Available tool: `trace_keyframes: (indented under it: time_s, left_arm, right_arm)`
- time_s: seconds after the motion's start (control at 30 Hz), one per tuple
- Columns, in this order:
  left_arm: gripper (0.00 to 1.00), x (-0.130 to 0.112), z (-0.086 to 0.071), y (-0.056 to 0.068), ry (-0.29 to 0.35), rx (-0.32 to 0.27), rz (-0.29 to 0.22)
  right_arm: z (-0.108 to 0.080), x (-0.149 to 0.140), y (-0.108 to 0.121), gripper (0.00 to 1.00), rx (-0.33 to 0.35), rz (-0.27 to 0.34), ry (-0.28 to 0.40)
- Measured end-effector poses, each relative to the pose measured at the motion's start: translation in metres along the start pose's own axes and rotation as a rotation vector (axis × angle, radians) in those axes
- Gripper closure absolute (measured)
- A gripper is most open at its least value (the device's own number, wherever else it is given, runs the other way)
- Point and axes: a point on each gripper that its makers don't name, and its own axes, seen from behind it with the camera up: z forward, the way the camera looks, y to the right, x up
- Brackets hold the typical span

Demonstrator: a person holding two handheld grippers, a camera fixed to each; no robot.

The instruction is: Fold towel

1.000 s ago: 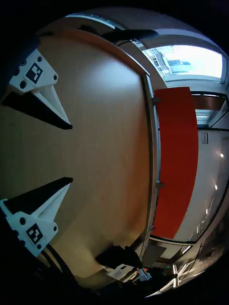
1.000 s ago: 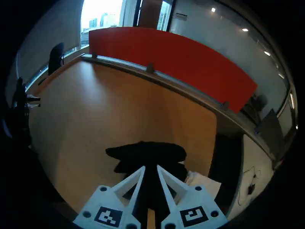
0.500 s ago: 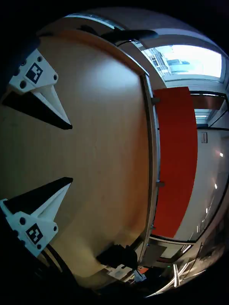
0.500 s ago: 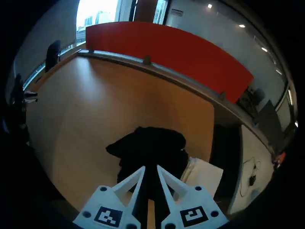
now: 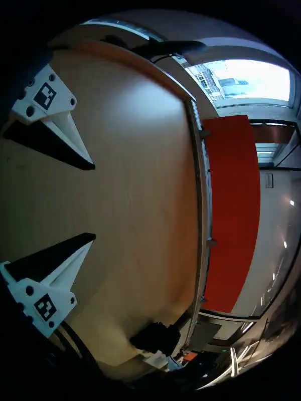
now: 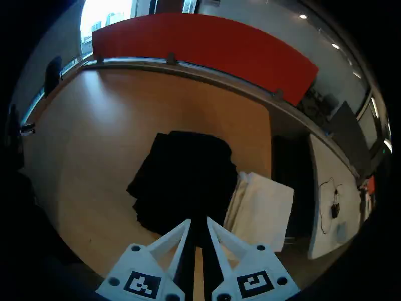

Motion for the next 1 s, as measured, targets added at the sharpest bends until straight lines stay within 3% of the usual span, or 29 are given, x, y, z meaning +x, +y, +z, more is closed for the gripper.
trace_keyframes:
  time_s: [0.57, 1.0]
  left_arm:
    - [0.07, 0.001, 0.0, 0.0, -0.01, 0.011, 0.013]
    - [0.07, 0.003, 0.002, 0.0, -0.014, 0.017, 0.018]
  right_arm:
    - [0.019, -0.041, 0.013, 0.94, -0.023, 0.063, -0.088]
    - [0.028, -0.049, 0.019, 0.95, -0.039, 0.094, -0.112]
